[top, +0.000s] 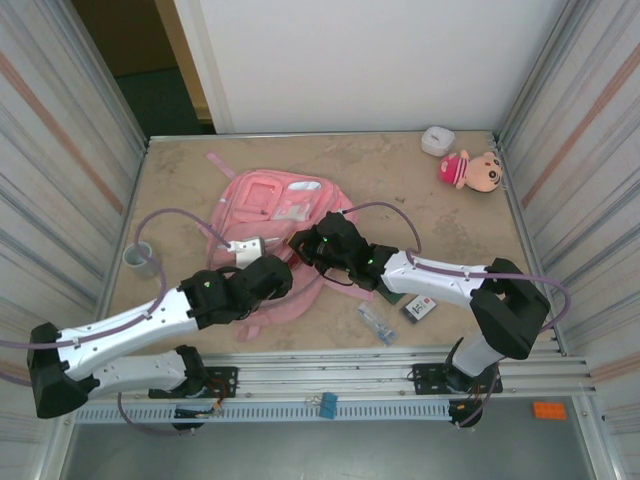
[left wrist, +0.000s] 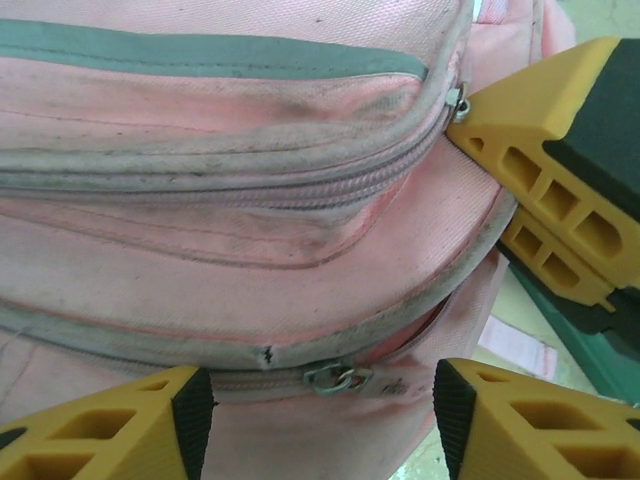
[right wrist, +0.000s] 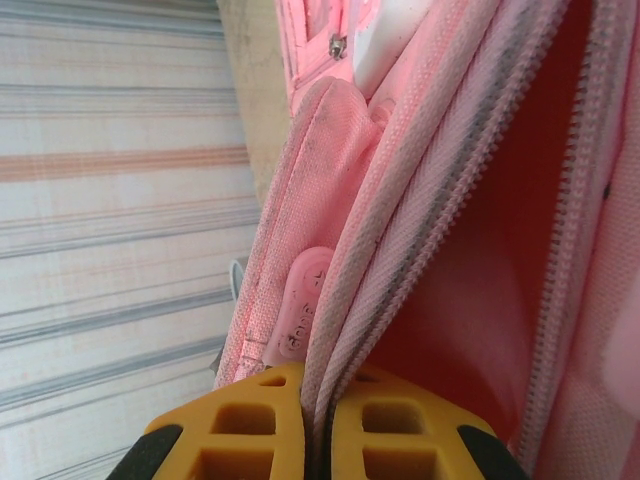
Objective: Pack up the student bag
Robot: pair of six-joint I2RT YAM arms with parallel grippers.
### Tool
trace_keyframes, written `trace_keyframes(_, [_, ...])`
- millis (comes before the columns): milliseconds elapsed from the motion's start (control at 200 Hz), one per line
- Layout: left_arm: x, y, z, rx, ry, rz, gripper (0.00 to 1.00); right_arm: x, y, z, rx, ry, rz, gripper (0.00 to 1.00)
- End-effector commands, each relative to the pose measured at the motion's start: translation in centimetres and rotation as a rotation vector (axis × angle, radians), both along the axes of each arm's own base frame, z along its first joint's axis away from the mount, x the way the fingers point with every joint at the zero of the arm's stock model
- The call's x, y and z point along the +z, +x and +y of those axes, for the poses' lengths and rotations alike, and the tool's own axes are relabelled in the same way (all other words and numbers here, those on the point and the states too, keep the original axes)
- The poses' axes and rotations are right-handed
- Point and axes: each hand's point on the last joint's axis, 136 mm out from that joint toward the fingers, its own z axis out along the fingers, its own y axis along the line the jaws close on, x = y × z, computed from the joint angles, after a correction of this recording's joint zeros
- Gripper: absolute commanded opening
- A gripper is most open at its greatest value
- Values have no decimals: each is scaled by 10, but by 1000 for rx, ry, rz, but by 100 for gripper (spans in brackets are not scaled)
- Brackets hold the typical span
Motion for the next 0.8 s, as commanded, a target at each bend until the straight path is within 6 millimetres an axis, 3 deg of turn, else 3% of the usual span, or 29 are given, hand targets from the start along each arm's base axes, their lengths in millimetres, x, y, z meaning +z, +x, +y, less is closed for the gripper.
trace_keyframes(0, [-4,4,0,55,-52,16,62,51,0,19,48,106,-102,0])
trace_keyframes(155, [-15,4,6,103,-53,56,52,55,-2,19,62,102,-116,0])
trace_keyframes(346, [-18,3,10,106,-87,69,23,52,-1,14,60,79,-116,0])
trace_keyframes(531, [-20,-2,8,77,-131,77,15,53,0,13,60,79,-113,0])
trace_keyframes(596, [-23,-3,11,84,-136,77,16,54,0,14,64,79,-116,0])
trace_keyframes(717, [-23,0,3,70,-205,75,36,56,-1,17,75,80,-116,0])
trace_keyframes(797, [-20,1,-4,68,-253,76,43,56,0,16,72,80,-116,0])
